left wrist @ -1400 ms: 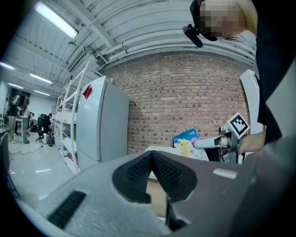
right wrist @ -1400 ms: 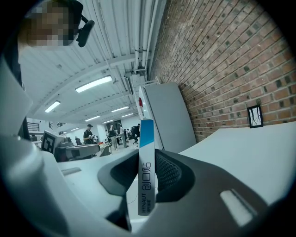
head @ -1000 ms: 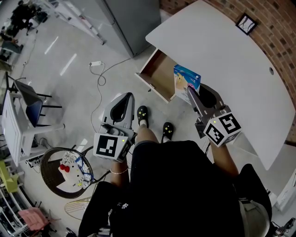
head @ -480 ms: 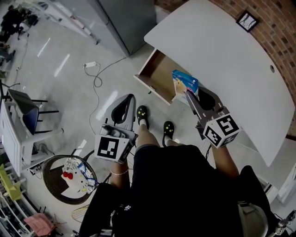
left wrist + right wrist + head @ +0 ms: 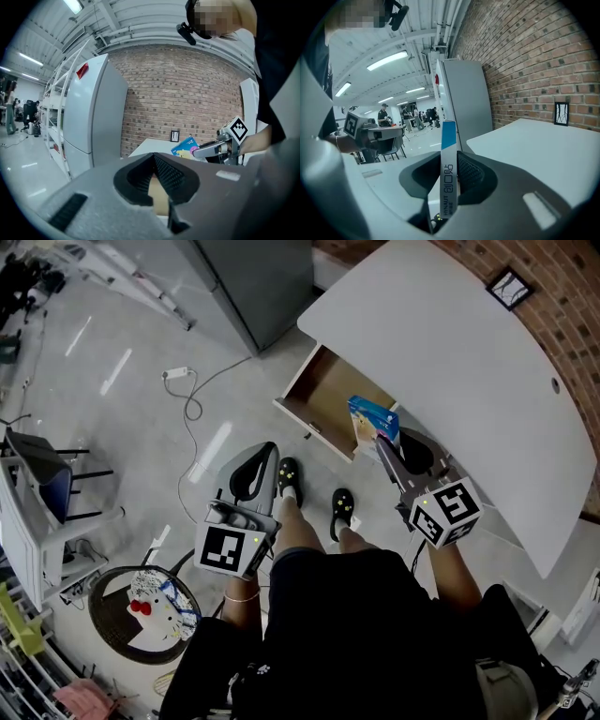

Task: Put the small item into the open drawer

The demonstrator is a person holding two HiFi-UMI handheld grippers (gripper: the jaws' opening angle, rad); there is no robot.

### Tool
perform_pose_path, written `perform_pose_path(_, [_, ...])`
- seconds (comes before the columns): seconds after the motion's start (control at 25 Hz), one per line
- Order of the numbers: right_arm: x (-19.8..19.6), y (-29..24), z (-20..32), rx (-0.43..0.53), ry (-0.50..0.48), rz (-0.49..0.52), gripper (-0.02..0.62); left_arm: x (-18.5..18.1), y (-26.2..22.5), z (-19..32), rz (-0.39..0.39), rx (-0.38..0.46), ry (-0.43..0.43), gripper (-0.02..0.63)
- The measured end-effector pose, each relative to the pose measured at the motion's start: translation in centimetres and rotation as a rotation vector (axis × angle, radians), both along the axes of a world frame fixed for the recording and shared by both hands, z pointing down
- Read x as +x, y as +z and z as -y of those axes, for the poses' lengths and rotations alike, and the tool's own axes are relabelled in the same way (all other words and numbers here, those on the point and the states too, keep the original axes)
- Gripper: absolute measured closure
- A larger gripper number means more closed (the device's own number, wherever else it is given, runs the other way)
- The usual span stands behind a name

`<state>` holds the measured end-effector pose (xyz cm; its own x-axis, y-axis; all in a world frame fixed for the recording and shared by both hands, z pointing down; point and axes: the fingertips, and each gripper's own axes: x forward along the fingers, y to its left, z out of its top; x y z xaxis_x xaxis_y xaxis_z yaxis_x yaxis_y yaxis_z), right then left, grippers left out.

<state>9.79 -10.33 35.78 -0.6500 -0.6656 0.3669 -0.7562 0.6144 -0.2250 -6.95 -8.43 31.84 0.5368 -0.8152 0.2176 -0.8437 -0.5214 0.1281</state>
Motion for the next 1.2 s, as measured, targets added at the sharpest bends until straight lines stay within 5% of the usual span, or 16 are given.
perform_pose_path(1.2, [-4.3,12.1,5.0,-0.103,-0.087,-0.199,0.495,-1.0,10.1,6.6,-0.083,-0.082,0.052,0.611])
